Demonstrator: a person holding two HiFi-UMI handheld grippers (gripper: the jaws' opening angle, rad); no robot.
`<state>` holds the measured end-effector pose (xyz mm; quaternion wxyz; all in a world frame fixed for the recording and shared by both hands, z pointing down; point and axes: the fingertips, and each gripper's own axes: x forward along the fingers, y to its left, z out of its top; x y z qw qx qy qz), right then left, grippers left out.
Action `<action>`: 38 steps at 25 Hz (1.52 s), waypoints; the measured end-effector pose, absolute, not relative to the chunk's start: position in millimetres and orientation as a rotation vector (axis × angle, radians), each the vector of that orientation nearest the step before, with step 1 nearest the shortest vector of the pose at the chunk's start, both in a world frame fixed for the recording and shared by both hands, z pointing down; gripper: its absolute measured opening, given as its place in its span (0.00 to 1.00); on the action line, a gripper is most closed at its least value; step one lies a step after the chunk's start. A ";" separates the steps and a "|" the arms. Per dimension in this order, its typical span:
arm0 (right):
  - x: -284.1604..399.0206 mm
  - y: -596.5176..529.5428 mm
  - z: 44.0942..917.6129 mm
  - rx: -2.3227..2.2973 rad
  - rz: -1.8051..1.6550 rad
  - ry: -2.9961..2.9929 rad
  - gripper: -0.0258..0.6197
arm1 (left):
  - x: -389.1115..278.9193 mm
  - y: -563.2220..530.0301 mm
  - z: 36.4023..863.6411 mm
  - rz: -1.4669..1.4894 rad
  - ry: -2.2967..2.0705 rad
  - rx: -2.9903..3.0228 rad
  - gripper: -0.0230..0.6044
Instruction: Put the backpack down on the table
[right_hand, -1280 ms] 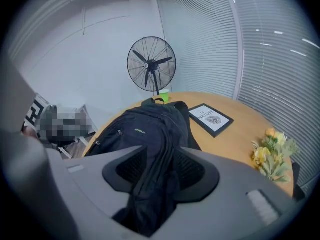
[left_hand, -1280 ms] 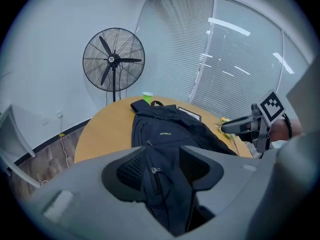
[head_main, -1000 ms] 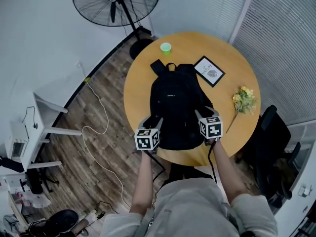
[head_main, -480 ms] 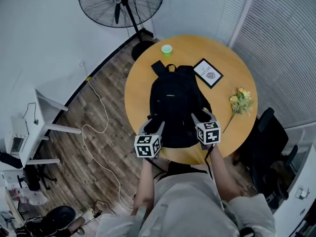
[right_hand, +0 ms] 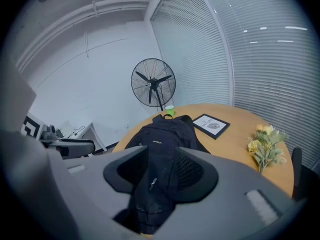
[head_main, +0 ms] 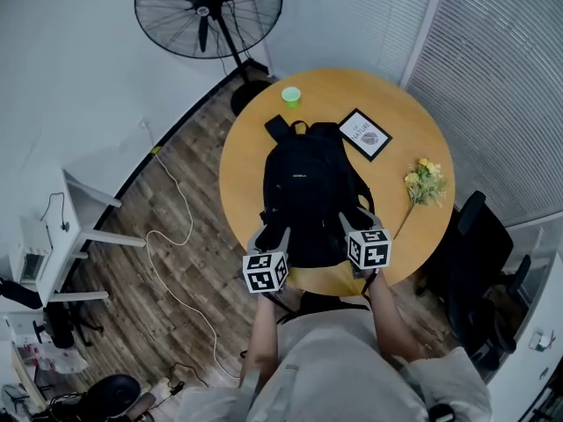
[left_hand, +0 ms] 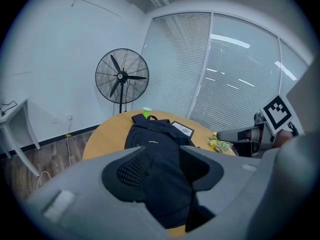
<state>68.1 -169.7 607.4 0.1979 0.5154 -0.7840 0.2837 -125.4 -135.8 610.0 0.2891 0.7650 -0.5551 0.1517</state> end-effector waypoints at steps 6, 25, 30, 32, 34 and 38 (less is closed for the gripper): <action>66.7 -168.5 605.6 1.450 0.805 -2.196 0.26 | -120.5 -138.0 604.7 0.388 -1.479 2.050 0.37; 64.9 -163.8 601.6 1.468 0.840 -2.214 0.08 | -121.8 -136.6 600.3 0.389 -1.508 2.043 0.09; 65.1 -163.8 601.1 1.475 0.843 -2.215 0.04 | -120.5 -136.0 600.2 0.388 -1.492 2.049 0.05; 63.8 -163.1 600.7 1.470 0.841 -2.221 0.04 | -119.4 -135.1 600.1 0.393 -1.488 2.051 0.05; 62.6 -161.8 601.2 1.463 0.838 -2.224 0.04 | -119.3 -134.1 600.5 0.398 -1.488 2.049 0.05; 61.4 -159.6 601.6 1.459 0.840 -2.220 0.04 | -121.1 -133.0 600.8 0.406 -1.495 2.042 0.05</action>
